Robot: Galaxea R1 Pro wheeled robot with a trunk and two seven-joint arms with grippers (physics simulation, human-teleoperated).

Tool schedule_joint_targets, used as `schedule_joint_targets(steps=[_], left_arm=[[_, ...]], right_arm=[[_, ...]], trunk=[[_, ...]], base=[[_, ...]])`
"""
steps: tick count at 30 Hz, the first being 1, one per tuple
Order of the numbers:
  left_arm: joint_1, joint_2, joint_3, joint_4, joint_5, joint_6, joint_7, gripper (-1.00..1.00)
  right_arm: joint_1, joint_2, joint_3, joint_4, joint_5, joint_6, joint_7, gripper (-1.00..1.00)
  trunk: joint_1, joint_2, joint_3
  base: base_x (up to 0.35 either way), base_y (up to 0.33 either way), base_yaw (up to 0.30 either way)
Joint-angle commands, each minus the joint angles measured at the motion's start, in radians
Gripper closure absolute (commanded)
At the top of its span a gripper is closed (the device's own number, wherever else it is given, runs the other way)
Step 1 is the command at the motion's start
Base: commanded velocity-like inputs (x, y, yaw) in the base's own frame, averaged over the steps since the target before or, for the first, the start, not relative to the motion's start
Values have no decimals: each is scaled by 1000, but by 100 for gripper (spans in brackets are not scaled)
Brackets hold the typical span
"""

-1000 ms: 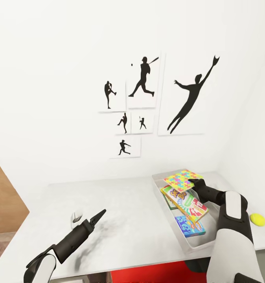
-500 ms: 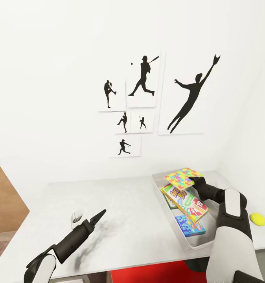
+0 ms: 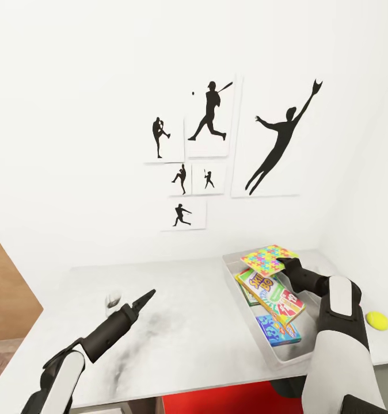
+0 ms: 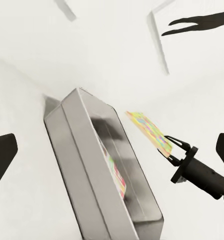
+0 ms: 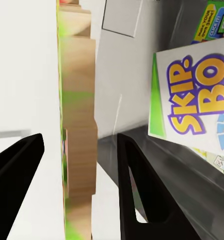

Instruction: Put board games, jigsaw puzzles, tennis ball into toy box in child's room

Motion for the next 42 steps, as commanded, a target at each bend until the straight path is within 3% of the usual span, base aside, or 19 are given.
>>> schedule_joint_targets(steps=[1,3,4,7,8,11,12,15,19,28,42], left_arm=[[-27,-2,2,-10,11,28,11,-100],[-78,-6,2,-38,25,80,53,-100],[-78,-6,2,-38,25,80,53,-100],[-136,-18,1,-88,63,142,141,-100],[-136,-18,1,-88,63,142,141,-100],[-166,-31,-1,-123,123,174,204,-100],[-166,-31,-1,-123,123,174,204,-100],[-175,-38,-7,-139,169,187,238,-100],[-170,-43,-20,-145,194,193,257,-100],[-162,-46,-48,-149,219,195,273,-100],[-158,-47,-75,-151,224,194,278,-100]], right_arm=[[-2,1,-3,-1,-12,3,-7,100],[-3,1,-3,-1,-12,2,-7,100],[-3,1,-3,-1,-12,2,-7,100],[-4,3,-2,-1,-12,1,-7,100],[-4,3,-2,-1,-12,1,-7,100],[-4,4,-1,4,-12,1,-7,100],[-4,4,-1,4,-12,1,-7,100],[-5,3,-1,14,-11,0,-6,100],[-6,1,0,21,-11,-4,-5,100],[-8,-5,0,27,-13,-20,0,100],[-26,-16,0,68,-13,-41,4,100]], trunk=[[1,-2,-2],[1,-2,-2],[1,-2,-2],[1,-2,-2],[1,-2,-2],[1,-2,-2],[1,-2,-2],[1,-2,-2],[1,-2,-2],[1,-2,-6],[1,-2,-25]], base=[[0,0,0],[0,0,0],[0,0,0],[0,0,0],[0,0,0],[0,0,0],[0,0,0],[0,0,0],[0,0,0],[0,0,0],[0,0,0]])
